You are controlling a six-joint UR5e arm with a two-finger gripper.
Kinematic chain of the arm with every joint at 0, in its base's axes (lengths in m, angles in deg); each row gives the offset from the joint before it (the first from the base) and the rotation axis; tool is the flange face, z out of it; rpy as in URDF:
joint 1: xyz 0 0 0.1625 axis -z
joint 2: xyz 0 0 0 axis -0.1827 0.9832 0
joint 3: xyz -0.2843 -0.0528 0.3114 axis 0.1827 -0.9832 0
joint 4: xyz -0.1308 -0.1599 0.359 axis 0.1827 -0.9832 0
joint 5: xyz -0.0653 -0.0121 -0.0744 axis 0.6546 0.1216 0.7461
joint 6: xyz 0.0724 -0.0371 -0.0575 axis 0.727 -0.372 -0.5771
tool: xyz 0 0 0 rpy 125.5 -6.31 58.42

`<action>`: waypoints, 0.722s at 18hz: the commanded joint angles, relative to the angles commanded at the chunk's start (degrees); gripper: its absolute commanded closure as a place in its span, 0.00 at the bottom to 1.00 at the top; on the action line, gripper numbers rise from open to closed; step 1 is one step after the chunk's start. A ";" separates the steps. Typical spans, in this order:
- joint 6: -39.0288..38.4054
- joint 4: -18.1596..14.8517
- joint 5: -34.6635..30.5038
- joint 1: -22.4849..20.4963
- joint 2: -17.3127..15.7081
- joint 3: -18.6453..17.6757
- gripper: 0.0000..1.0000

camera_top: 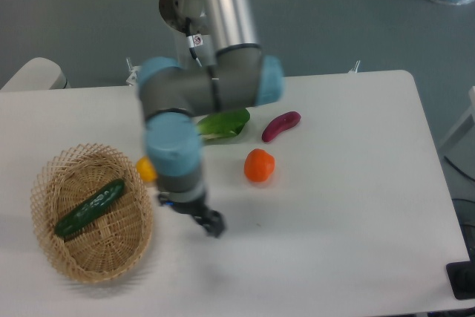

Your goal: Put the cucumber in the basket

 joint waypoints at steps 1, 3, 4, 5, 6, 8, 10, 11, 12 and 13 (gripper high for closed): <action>1.50 0.00 -0.09 -0.62 0.88 1.05 0.00; 4.48 0.00 -0.09 -2.37 2.38 2.55 0.00; 6.41 0.17 -0.09 -3.25 2.90 3.08 0.00; 8.78 0.35 -0.09 -4.13 3.26 3.43 0.00; 11.15 0.53 0.00 -4.92 3.52 3.61 0.00; 13.80 0.62 0.44 -6.59 4.14 4.31 0.00; 15.65 0.62 0.27 -7.22 4.84 5.02 0.00; 16.62 0.62 0.09 -7.22 5.19 5.37 0.00; 17.24 0.79 0.00 -7.22 5.72 5.55 0.00; 17.24 0.88 0.00 -7.22 5.90 5.63 0.00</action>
